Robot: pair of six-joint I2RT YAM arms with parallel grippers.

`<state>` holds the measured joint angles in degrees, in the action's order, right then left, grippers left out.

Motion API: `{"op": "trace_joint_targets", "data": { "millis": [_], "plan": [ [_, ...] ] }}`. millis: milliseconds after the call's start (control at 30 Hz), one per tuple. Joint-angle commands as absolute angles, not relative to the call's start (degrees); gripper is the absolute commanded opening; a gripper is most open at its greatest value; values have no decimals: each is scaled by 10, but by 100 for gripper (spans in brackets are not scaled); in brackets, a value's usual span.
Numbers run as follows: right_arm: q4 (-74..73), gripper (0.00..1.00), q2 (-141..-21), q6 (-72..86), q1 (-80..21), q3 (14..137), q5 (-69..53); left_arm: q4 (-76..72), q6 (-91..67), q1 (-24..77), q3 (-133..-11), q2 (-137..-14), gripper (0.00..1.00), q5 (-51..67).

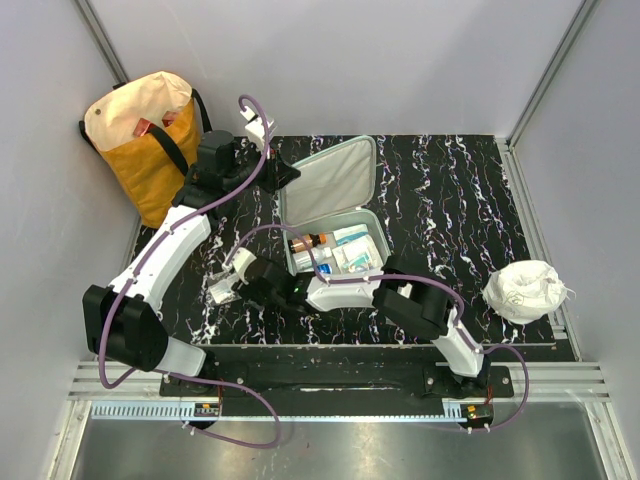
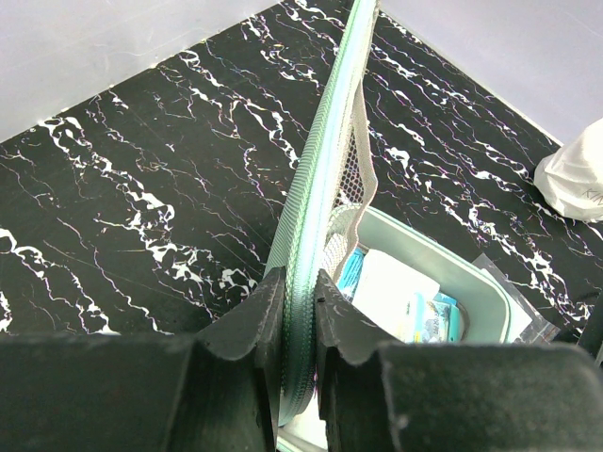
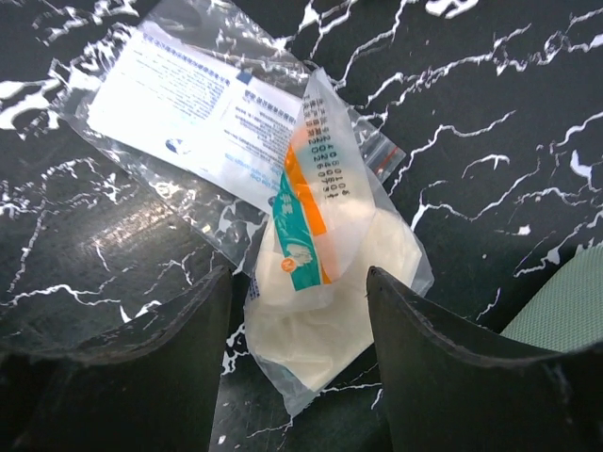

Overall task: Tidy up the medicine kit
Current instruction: Pick up the medical item at the center of the board.

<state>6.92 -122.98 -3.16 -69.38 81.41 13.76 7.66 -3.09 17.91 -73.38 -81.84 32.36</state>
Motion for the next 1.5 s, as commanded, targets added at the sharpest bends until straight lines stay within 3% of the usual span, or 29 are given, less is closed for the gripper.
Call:
{"op": "trace_joint_targets", "data": {
  "millis": [0, 133, 200, 333, 400, 567, 900, 1167, 1467],
  "plan": [
    [53, 63, -1245, -27, -698, 845, 153, 107, -40, 179, -744, -828, 18, 332],
    [56, 57, -1244, -31, -699, 845, 151, 108, -40, 178, -744, -831, 18, 333],
    [56, 47, -1240, -34, -698, 844, 151, 105, -40, 179, -742, -831, 18, 339],
    [61, 39, -1229, -38, -698, 844, 163, 103, -43, 179, -742, -831, 18, 343],
    [67, 30, -1221, -44, -698, 839, 163, 103, -43, 179, -742, -831, 18, 343],
    [70, 17, -1192, -50, -698, 831, 177, 109, -40, 178, -742, -829, 18, 338],
    [60, 0, -1029, -62, -694, 753, 113, 110, -40, 178, -740, -823, 18, 333],
    [4, 0, -865, -30, -672, 648, 41, 107, -38, 179, -738, -817, 18, 328],
    [-91, 0, -702, 68, -567, 569, 82, 113, -38, 178, -741, -818, 18, 330]
  ]
}}
